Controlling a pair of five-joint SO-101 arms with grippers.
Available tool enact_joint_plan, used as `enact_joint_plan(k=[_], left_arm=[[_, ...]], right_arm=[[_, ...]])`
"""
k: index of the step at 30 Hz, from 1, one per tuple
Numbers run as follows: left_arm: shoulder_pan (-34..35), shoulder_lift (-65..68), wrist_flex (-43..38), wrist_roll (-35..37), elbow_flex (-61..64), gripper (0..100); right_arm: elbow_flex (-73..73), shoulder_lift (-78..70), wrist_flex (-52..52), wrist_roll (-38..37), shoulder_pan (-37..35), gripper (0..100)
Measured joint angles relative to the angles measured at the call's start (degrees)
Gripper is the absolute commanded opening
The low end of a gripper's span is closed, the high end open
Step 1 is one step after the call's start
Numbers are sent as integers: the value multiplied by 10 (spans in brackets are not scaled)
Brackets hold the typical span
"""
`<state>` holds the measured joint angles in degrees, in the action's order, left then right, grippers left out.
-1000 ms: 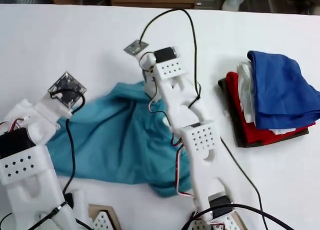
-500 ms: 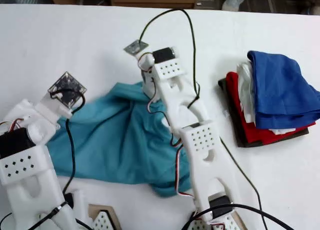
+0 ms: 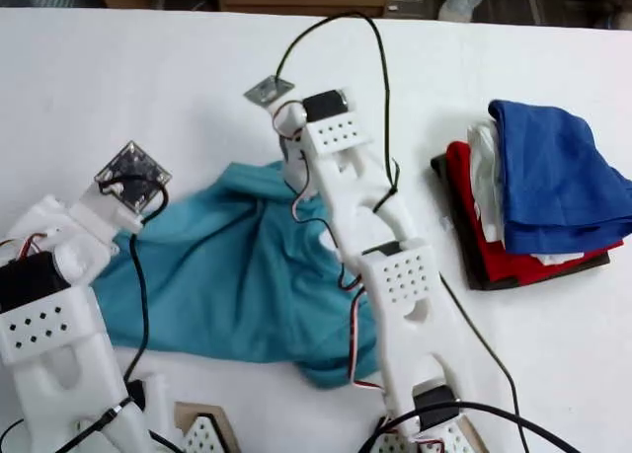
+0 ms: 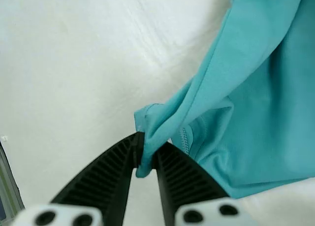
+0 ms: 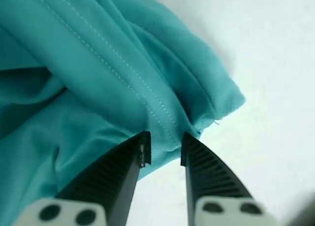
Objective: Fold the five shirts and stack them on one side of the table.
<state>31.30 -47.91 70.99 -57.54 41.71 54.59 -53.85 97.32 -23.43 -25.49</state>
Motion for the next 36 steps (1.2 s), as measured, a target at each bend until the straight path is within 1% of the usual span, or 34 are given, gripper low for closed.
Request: enact_joint_plan(k=[7,16,20,31,36], left_arm=[[0,0,0,0,0,20],[0,0,0,0,0,20],[0,0,0,0,0,20],[0,0,0,0,0,20],[0,0,0,0,0,20]], right_arm=[[-2,0,-4,0,1,115],[-2,0,-25,0,22,117],[-2,0,-26,-6,22,146],[-2,0,-26,-11,21,135],[-2,-30,-28,-11,9,98]])
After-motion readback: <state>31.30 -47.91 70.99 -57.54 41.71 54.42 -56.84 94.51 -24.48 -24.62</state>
